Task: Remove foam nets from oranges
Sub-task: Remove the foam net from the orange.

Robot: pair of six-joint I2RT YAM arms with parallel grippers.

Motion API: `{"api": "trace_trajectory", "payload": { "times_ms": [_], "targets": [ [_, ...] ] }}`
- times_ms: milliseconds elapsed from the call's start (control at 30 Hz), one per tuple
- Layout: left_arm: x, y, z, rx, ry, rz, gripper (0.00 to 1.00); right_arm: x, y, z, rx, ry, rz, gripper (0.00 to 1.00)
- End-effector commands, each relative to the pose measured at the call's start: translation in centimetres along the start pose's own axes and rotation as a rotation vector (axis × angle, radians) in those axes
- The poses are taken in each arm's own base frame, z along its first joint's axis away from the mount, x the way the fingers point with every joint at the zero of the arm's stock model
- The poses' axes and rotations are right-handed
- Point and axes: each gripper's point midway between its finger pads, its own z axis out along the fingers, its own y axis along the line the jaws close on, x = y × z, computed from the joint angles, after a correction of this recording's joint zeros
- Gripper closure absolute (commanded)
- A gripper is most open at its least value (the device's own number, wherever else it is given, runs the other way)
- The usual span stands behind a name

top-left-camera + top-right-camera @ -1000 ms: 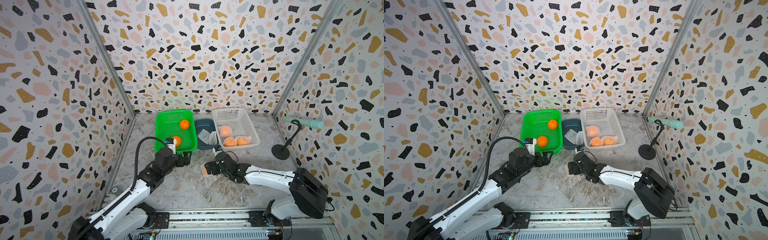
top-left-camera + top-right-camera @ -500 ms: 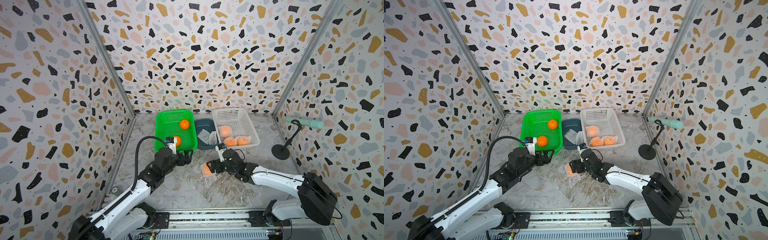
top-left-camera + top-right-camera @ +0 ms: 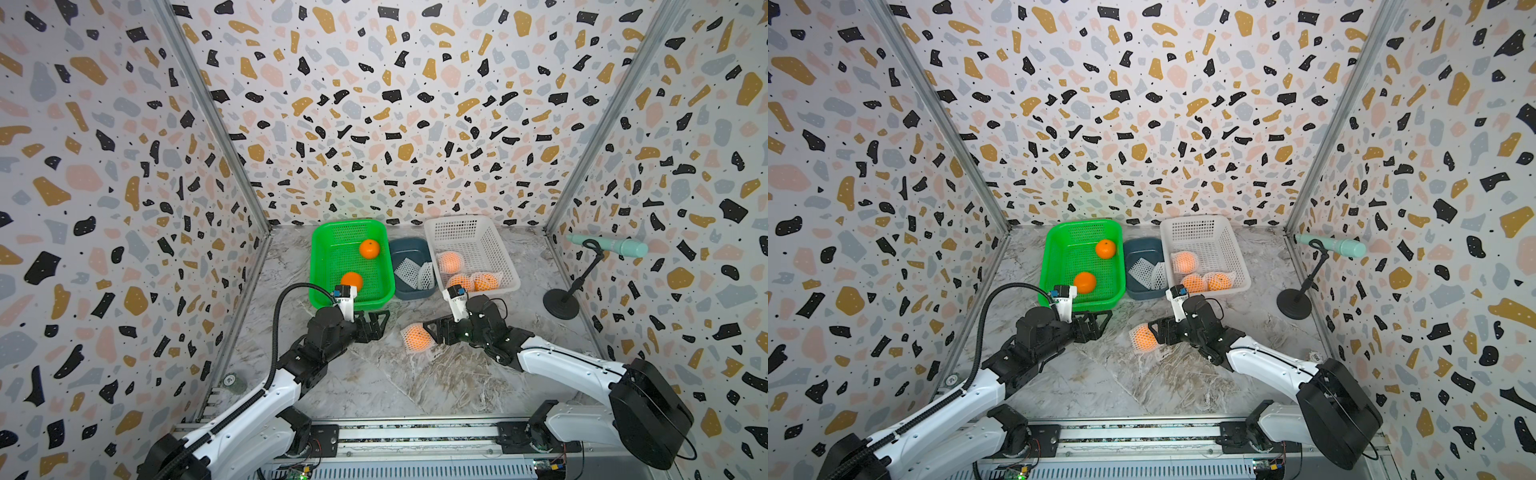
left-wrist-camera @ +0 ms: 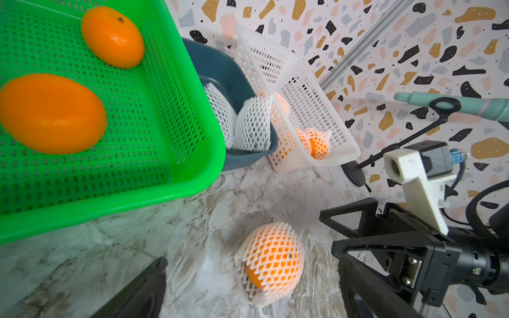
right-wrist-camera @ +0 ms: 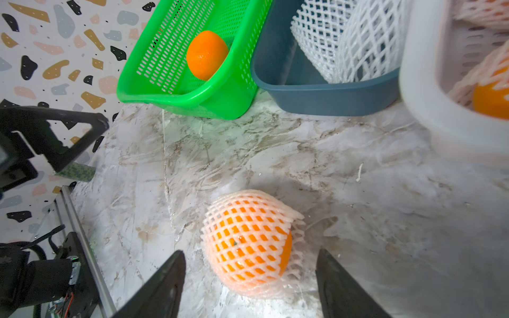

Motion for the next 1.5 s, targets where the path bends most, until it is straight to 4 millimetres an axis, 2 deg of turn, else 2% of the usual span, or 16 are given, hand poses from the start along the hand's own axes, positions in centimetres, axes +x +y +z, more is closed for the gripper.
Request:
{"api": "trace_trajectory", "payload": {
  "times_ms": [0, 433, 833, 1100, 1333, 1467],
  "targets": [
    [-0.2, -1.0, 0.0, 0.053, -0.011, 0.02, 0.03, -0.5, 0.6, -0.1, -0.044, -0.023, 0.001, 0.27],
    [2.3, -0.3, -0.4, 0.091, 0.013, -0.026, 0.02, 1.3, -0.3, 0.9, -0.164, 0.017, 0.065, 0.38],
    [6.0, 1.6, -0.8, 0.071, 0.079, -0.082, 0.02, 2.3, -1.0, 1.7, -0.181, 0.03, 0.105, 0.48],
    [6.0, 1.3, -0.7, 0.086, 0.075, -0.092, 0.03, 2.8, -1.2, 2.0, -0.19, 0.036, 0.119, 0.58],
    [6.4, 1.3, -0.5, 0.087, 0.096, -0.088, 0.03, 3.0, -1.6, 2.4, -0.181, 0.045, 0.126, 0.6],
    [6.5, 1.2, -0.4, 0.088, 0.101, -0.086, 0.04, 3.1, -1.9, 2.7, -0.182, 0.049, 0.136, 0.67]
  ]
}}
